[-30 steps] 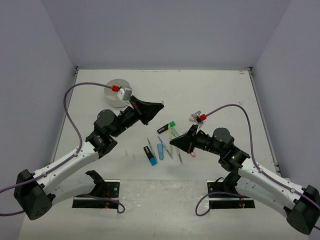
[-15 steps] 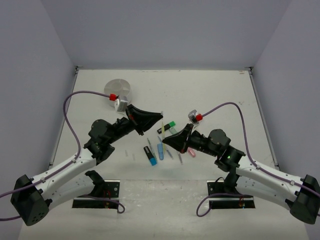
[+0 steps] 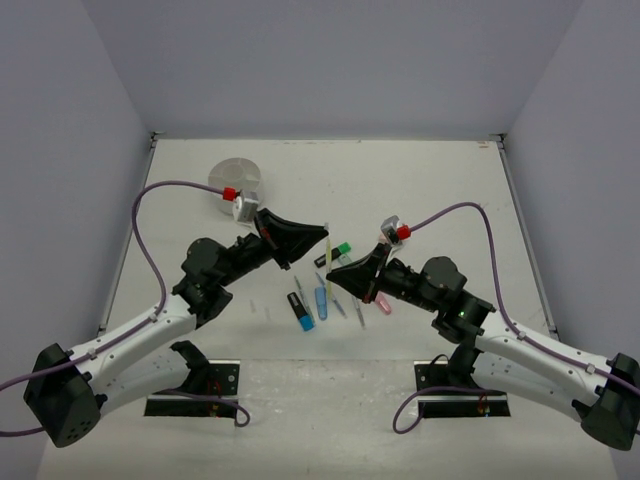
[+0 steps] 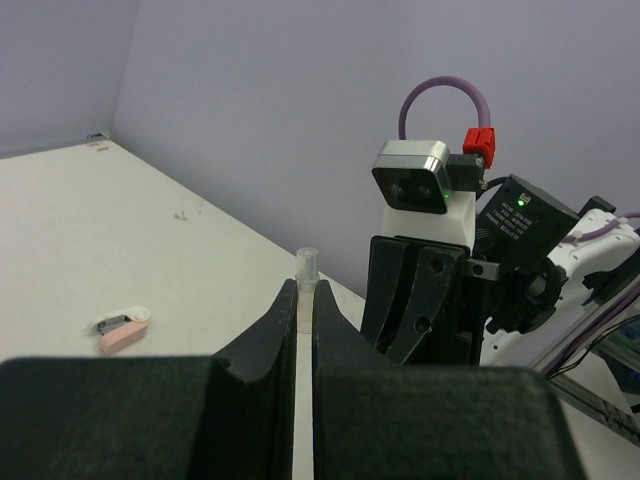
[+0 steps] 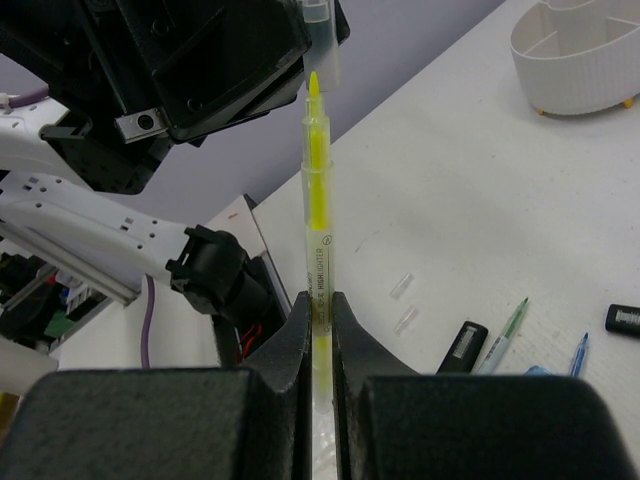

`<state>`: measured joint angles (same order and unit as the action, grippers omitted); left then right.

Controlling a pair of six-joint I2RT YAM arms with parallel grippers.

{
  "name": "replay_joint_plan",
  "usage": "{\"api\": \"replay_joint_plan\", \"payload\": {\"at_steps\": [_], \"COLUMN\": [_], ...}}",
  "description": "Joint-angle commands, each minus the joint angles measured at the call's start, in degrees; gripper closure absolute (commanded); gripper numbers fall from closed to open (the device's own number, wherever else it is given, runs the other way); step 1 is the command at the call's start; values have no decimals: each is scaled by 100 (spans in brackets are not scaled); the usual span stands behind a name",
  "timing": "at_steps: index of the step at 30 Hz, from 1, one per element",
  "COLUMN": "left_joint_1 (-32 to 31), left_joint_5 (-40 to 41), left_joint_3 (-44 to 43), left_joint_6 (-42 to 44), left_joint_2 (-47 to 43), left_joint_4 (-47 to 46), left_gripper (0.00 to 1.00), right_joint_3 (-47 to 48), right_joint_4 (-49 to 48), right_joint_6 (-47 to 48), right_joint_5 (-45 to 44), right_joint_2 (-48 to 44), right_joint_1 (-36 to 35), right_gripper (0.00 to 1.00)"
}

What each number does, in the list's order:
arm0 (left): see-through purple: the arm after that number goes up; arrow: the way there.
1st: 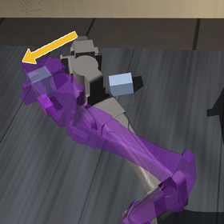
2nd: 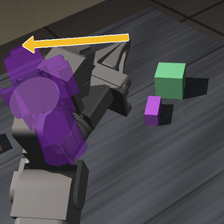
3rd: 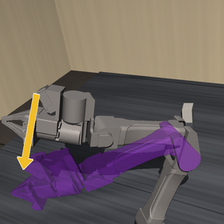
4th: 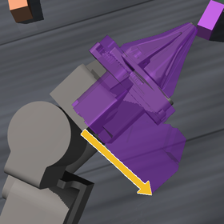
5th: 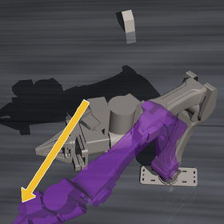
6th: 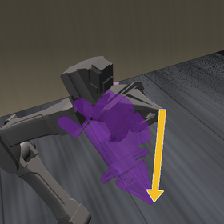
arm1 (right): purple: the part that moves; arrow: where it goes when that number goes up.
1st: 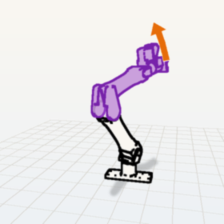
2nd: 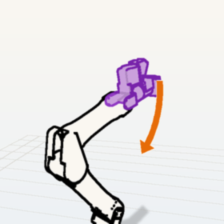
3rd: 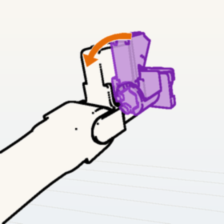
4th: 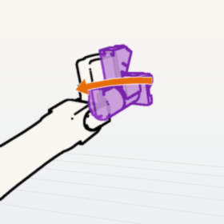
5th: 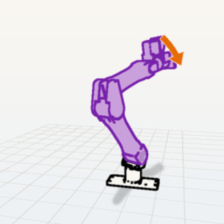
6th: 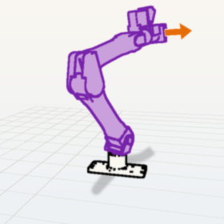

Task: Sort the stationery into containers
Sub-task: Close the pen cap on the pen.

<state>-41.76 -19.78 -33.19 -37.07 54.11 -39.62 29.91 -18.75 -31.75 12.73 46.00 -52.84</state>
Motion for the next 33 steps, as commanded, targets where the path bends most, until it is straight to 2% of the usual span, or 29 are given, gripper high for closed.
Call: {"api": "replay_joint_plan", "payload": {"at_steps": [1,18,33], "left_joint_1": [10,10,10], "left_joint_5": [23,246,14], "left_joint_3": [-141,-249,-159], "left_joint_6": [-81,-118,-345], "left_joint_2": [47,12,166], "left_joint_4": [-403,-320,-587], "left_gripper": [100,100,100], "right_joint_3": [246,190,337], "right_joint_4": [-35,-15,339], "right_joint_6": [143,73,159], "right_joint_5": [-57,-87,-331], "right_joint_2": [-38,-1,-79], "right_joint_1": [-25,-24,-18], "right_gripper": [100,100,100]}}
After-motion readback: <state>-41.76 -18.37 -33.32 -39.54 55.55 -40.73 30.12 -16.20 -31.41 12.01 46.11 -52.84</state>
